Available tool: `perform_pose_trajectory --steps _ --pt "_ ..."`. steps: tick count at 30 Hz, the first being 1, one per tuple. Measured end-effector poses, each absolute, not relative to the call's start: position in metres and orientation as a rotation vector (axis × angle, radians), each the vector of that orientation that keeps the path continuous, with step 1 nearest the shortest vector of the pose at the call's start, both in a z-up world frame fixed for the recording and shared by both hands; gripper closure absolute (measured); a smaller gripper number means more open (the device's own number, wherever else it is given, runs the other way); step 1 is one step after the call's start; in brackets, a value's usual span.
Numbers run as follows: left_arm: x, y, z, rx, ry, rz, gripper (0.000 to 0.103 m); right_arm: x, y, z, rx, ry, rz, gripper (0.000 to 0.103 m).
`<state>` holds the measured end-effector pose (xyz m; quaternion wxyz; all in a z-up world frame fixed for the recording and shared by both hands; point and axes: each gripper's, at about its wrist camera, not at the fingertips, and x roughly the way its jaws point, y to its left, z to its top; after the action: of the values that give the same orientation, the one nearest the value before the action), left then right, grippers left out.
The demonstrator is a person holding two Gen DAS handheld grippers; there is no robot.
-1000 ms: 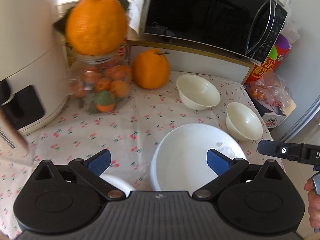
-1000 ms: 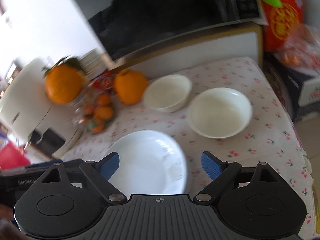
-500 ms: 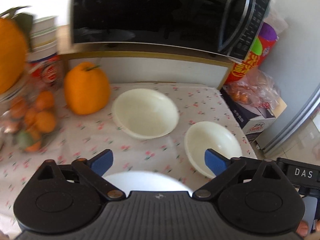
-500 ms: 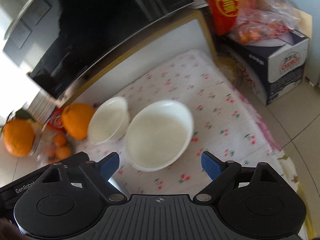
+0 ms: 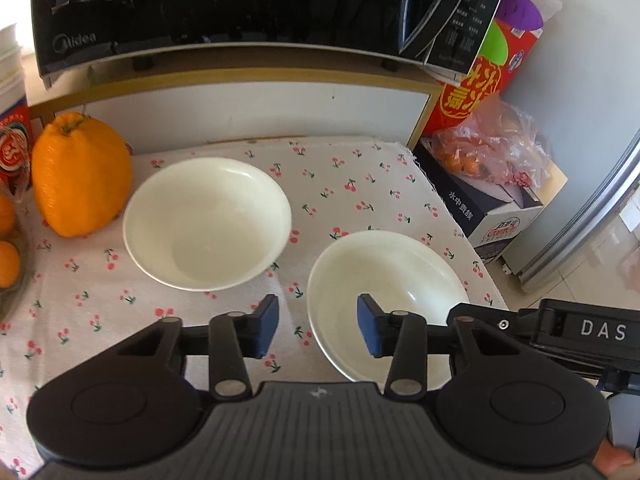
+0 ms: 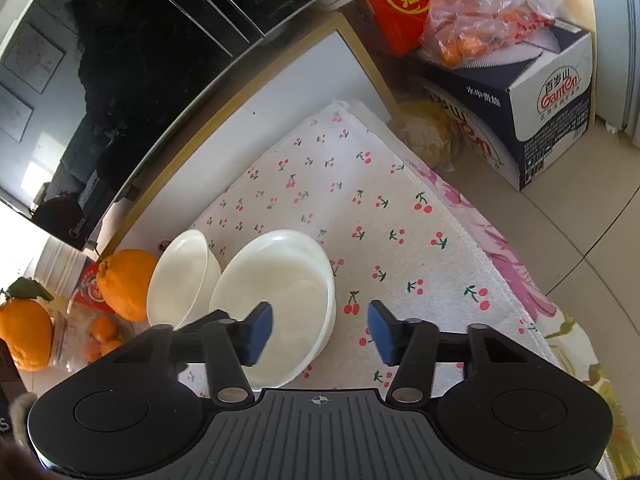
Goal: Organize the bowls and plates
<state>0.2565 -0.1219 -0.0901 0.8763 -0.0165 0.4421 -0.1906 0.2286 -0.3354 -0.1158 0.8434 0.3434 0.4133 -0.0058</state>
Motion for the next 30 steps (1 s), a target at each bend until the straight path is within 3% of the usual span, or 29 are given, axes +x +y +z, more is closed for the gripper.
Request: perform_pose_trajectory --steps 4,9,30 --pt "0.259 -0.126 -0.094 -0.038 0.939 -0.398 0.083 0.234 -0.334 -0.121 0.736 0.896 -0.006 0.069" --pt "0.261 -0.126 -0.095 -0.046 0.951 -0.393 0.093 0.237 -0.331 -0.126 0.748 0.922 0.006 0.085" --pt "0.235 -0.104 -0.065 -0.067 0.892 -0.398 0.094 0.22 -0.319 -0.099 0.732 0.878 0.052 0.086"
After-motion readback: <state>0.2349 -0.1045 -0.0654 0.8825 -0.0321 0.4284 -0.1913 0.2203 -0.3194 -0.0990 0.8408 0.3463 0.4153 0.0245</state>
